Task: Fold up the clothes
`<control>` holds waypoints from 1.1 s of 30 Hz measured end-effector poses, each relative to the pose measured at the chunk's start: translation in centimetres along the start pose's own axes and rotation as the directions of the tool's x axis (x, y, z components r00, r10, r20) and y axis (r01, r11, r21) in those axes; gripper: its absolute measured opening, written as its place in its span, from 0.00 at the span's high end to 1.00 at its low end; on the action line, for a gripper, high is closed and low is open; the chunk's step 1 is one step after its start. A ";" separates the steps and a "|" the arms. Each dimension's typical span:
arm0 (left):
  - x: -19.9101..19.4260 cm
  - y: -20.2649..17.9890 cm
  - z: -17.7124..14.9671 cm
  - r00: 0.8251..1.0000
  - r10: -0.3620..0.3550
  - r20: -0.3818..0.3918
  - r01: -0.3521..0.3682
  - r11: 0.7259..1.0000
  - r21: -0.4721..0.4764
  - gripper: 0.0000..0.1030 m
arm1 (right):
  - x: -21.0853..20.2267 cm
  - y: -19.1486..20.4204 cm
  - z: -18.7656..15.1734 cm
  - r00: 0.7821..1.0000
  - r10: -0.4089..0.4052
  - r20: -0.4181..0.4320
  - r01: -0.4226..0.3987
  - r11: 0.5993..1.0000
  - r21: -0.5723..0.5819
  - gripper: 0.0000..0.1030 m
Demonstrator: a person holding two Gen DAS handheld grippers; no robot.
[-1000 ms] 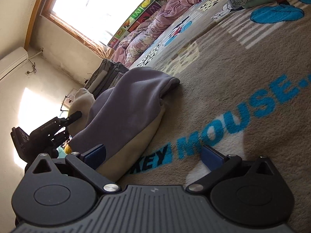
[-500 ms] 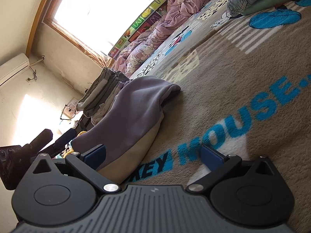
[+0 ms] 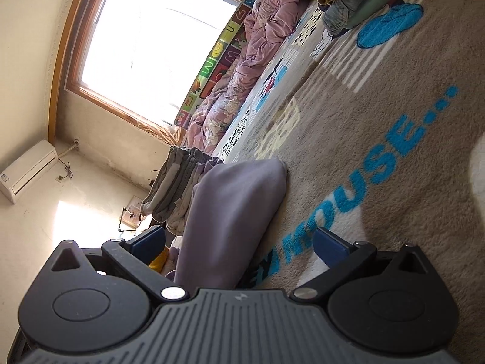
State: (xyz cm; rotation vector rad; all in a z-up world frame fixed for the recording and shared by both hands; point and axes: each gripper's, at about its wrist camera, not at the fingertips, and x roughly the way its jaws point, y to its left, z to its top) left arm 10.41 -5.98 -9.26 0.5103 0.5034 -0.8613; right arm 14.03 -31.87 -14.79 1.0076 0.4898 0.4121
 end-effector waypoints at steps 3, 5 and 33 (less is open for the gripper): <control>-0.6 -1.6 -0.8 0.995 -0.095 -0.038 0.095 0.995 0.002 0.96 | 0.4 1.3 -0.6 1.000 -0.019 -0.024 0.016 0.996 -0.088 0.00; -1.8 -2.1 -1.1 0.992 -0.126 -0.027 0.126 0.992 -0.010 0.72 | 0.8 2.2 -1.0 0.999 -0.034 -0.040 0.027 0.988 -0.151 0.00; -1.0 12.2 -1.6 0.975 0.210 -0.074 -0.222 0.896 -0.384 0.40 | 5.2 7.6 -7.7 0.908 -0.417 -0.052 0.248 0.632 -0.734 0.07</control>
